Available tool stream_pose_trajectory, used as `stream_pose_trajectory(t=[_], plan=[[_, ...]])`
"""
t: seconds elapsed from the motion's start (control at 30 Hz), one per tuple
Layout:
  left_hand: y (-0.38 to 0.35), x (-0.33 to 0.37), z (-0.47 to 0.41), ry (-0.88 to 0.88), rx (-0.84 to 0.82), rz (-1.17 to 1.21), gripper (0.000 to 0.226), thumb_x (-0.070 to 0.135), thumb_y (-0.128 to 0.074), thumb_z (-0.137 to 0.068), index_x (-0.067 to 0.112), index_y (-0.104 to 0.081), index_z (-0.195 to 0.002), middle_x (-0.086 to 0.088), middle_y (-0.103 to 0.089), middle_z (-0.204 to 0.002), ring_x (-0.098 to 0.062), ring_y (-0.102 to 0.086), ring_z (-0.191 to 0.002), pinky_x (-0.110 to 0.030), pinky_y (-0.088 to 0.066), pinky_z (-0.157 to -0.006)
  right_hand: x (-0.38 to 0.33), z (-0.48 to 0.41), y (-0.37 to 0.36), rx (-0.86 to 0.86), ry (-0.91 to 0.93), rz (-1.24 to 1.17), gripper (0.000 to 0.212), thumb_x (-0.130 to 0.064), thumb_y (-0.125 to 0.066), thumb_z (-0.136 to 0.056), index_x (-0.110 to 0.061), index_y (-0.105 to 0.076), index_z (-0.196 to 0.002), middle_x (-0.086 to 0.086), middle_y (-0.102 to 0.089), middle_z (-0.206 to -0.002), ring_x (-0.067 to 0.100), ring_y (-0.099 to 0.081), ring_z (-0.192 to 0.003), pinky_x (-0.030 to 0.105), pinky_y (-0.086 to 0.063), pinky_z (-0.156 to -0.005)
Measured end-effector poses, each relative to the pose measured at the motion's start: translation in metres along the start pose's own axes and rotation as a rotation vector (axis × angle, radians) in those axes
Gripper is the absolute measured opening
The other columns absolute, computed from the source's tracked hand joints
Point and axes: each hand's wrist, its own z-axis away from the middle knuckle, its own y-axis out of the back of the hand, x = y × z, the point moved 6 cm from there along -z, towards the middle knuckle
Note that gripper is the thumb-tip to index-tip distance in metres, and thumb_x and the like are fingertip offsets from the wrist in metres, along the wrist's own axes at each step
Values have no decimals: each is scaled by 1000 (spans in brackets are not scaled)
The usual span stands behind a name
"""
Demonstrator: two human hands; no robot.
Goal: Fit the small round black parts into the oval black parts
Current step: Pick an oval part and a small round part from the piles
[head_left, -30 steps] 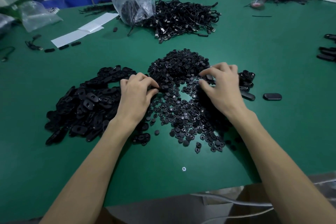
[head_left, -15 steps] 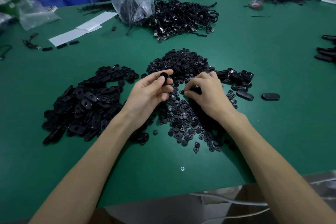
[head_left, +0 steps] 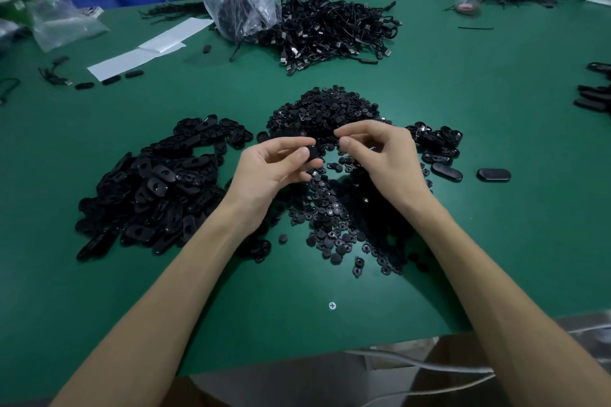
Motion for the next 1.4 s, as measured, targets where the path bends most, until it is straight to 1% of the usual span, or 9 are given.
stream_pose_trajectory(t=[0.13,0.3,0.67,0.83,1.0,1.07,1.2,1.3,1.4], plan=[[-3,-1,0,-7,10,25,23,-3,-69,-95,2,-74,-117,-18,-76,-113,-34,-76,-106,-27,-60,-85,-2,1,-2,-61,-16,-258,14,-13,-71,-97,-13,-80,-108,-4,-76,-83,0,-62,-74,14,-46,-70],[-4,1,0,-20,9,49,30,-10,-65,-95,-3,-69,-123,-21,-75,-117,-35,-74,-110,-30,-60,-92,1,1,-4,-105,-80,-371,14,-13,-70,-97,-14,-78,-109,3,-79,-91,6,-67,-80,20,-47,-64],[-7,3,3,-45,1,-37,33,-10,-63,-96,1,-68,-127,-16,-76,-118,-30,-74,-111,-32,-60,-93,3,3,-9,-132,-128,-395,10,-11,-74,-94,-9,-76,-103,4,-81,-92,11,-70,-78,19,-48,-62],[-9,3,4,-45,0,-50,33,-14,-58,-97,-2,-67,-127,-19,-73,-123,-28,-74,-113,-33,-60,-94,5,2,-10,-119,-108,-378,9,-13,-76,-92,-8,-77,-100,-4,-74,-75,10,-63,-72,19,-46,-61],[-11,3,5,-50,11,-100,40,-12,-62,-96,8,-70,-130,-15,-64,-129,-28,-76,-105,-35,-60,-95,4,3,-14,-141,-102,-355,6,-8,-76,-92,-8,-76,-97,4,-77,-78,9,-64,-67,16,-46,-60],[-11,5,5,-61,11,-116,37,-8,-64,-97,10,-72,-129,-16,-65,-127,-29,-76,-104,-38,-61,-95,2,4,-16,-166,-86,-341,5,-6,-75,-92,-6,-76,-97,2,-76,-77,7,-64,-66,13,-46,-60],[-9,9,6,-109,54,-136,20,2,-70,-96,5,-75,-116,-17,-75,-109,-28,-77,-97,-36,-64,-82,-3,5,-19,-191,-66,-359,8,-2,-76,-90,-2,-75,-98,6,-76,-80,10,-68,-68,12,-48,-62],[-4,13,7,-167,132,-190,17,6,-78,-92,7,-75,-109,-7,-79,-99,-19,-76,-93,-31,-62,-79,-4,6,-18,-178,-78,-381,10,-5,-78,-89,-3,-74,-98,8,-77,-83,10,-69,-69,14,-48,-61],[3,12,6,-153,203,-171,18,15,-83,-87,15,-75,-103,2,-79,-95,-9,-74,-90,-21,-57,-78,-4,6,-18,-177,-82,-393,10,-7,-78,-89,-4,-75,-97,6,-77,-82,8,-68,-69,15,-48,-61]])
